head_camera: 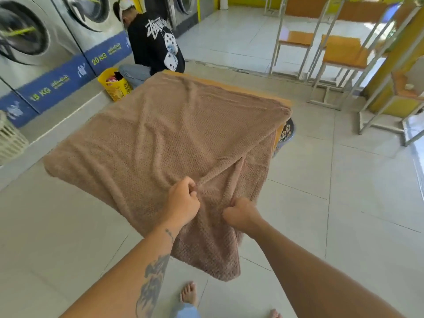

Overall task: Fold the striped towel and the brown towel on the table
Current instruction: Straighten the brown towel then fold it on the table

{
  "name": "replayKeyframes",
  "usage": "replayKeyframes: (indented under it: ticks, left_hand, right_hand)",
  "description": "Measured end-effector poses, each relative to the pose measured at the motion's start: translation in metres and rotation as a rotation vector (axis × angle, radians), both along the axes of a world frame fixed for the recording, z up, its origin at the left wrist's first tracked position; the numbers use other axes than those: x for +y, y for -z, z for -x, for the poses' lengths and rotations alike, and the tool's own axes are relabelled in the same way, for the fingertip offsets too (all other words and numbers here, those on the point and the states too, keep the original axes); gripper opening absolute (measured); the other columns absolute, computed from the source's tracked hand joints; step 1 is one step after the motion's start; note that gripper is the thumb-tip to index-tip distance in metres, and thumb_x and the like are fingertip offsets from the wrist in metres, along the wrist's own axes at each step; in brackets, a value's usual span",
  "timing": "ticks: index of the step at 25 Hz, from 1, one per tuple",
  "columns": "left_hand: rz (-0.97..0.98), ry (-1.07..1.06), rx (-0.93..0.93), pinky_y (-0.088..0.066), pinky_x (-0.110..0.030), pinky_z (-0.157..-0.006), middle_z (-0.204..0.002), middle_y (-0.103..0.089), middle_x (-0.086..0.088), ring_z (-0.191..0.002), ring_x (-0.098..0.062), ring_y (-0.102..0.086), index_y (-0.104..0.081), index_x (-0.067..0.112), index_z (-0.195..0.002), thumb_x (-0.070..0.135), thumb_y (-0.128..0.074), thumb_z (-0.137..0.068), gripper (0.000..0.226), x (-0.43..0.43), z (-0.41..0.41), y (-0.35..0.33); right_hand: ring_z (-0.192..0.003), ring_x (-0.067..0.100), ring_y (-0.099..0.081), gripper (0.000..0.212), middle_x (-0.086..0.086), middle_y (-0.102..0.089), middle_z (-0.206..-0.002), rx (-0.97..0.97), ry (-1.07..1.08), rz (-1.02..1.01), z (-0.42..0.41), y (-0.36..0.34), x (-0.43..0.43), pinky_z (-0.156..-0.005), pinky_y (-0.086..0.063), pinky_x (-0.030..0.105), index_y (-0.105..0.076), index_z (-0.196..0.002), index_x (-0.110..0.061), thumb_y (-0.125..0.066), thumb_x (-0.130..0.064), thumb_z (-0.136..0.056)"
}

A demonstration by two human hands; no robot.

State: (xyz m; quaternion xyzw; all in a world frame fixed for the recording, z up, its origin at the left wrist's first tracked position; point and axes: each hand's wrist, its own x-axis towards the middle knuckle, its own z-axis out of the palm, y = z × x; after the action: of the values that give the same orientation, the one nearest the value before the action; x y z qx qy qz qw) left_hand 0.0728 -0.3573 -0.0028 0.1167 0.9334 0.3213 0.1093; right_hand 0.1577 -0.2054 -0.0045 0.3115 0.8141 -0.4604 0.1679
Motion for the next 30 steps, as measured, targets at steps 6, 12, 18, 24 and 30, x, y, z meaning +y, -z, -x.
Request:
replayKeyframes:
  ticks: [6,12,18,24,30]
  left_hand:
    - [-0.011,-0.064,-0.063,-0.052,-0.029,-0.071,-0.088,-0.064,0.013,-0.082,-0.009,-0.060,-0.065,0.030,-0.093,0.022,-0.053,-0.097,0.015,0.040,-0.069,-0.007]
    - [0.043,-0.005,-0.321,-0.051,-0.035,-0.089,-0.109,-0.061,0.008,-0.098,-0.015,-0.060,-0.069,0.035,-0.110,0.021,-0.052,-0.098,0.025,0.058,-0.091,-0.003]
    - [0.024,0.000,-0.298,-0.053,-0.036,-0.076,-0.089,-0.065,0.014,-0.076,-0.011,-0.061,-0.066,0.041,-0.091,0.023,-0.048,-0.096,0.026,0.059,-0.083,0.000]
    - [0.185,0.056,-0.370,-0.036,-0.051,-0.104,-0.114,-0.051,0.011,-0.111,-0.019,-0.047,-0.050,0.036,-0.105,0.061,-0.063,-0.076,0.040,0.086,-0.090,-0.001]
    - [0.446,-0.033,-0.459,-0.033,-0.058,-0.105,-0.119,-0.050,-0.004,-0.118,-0.032,-0.041,-0.052,0.023,-0.092,0.047,-0.055,-0.083,0.026,0.121,-0.077,-0.011]
  right_hand:
    - [-0.056,0.018,-0.042,0.025,-0.001,-0.044,-0.056,0.180,0.333,0.400,-0.025,-0.016,0.045,-0.052,-0.034,0.026,-0.044,-0.062,-0.017,-0.055,0.002,-0.074]
    - [-0.058,0.016,-0.045,0.018,0.005,-0.051,-0.070,-0.150,0.100,0.513,-0.047,-0.009,0.079,-0.056,-0.039,0.027,-0.052,-0.077,-0.012,-0.059,0.003,-0.082]
    - [-0.071,0.017,-0.058,0.013,0.005,-0.064,-0.086,-0.052,0.265,0.641,-0.014,-0.001,0.100,-0.058,-0.043,0.025,-0.066,-0.091,-0.012,-0.061,-0.004,-0.083]
    - [-0.051,0.015,-0.038,0.009,0.006,-0.046,-0.067,0.021,0.524,0.620,0.035,0.003,0.111,-0.044,-0.030,0.026,-0.053,-0.088,-0.005,-0.053,0.000,-0.082]
    - [-0.048,0.016,-0.043,0.021,0.008,-0.052,-0.063,-0.217,0.324,0.495,0.027,-0.004,0.155,-0.045,-0.029,0.022,-0.051,-0.089,-0.009,-0.041,0.000,-0.073]
